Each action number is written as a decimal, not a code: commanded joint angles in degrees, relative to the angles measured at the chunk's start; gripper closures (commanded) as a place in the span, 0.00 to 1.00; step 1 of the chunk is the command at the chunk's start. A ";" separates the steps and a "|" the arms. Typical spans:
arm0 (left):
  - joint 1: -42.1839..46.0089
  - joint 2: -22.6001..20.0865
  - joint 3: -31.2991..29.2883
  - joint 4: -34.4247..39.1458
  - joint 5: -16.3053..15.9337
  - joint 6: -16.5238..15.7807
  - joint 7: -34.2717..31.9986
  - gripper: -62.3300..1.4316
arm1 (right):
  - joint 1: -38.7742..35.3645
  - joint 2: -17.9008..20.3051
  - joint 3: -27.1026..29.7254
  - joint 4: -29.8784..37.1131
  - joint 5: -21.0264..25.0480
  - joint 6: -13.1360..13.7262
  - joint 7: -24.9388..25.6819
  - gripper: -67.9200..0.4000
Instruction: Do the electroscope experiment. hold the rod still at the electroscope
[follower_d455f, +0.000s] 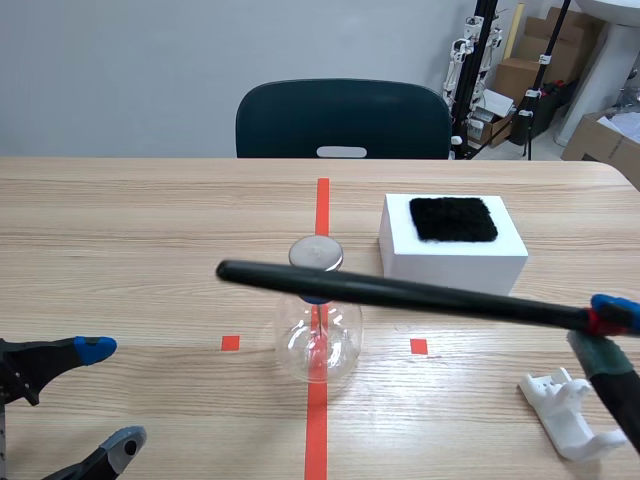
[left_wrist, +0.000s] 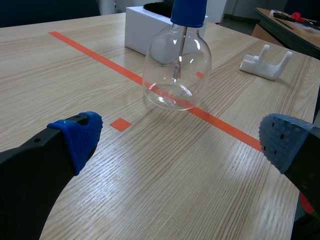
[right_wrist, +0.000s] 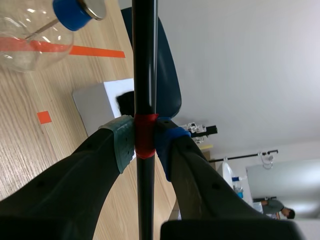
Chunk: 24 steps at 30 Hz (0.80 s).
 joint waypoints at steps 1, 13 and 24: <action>-0.33 0.11 -0.37 0.35 -0.57 -0.11 -0.74 0.00 | 0.20 0.33 -0.26 1.01 -1.38 -1.84 0.44 0.99; -0.33 0.11 -0.37 0.35 -0.57 -0.11 -0.72 0.00 | 0.22 -3.04 -1.38 2.86 -8.39 -4.85 0.22 0.99; -0.33 0.11 -0.37 0.35 -0.57 -0.11 -0.70 0.00 | 0.96 -2.86 -0.52 3.02 -7.54 -9.86 0.39 0.99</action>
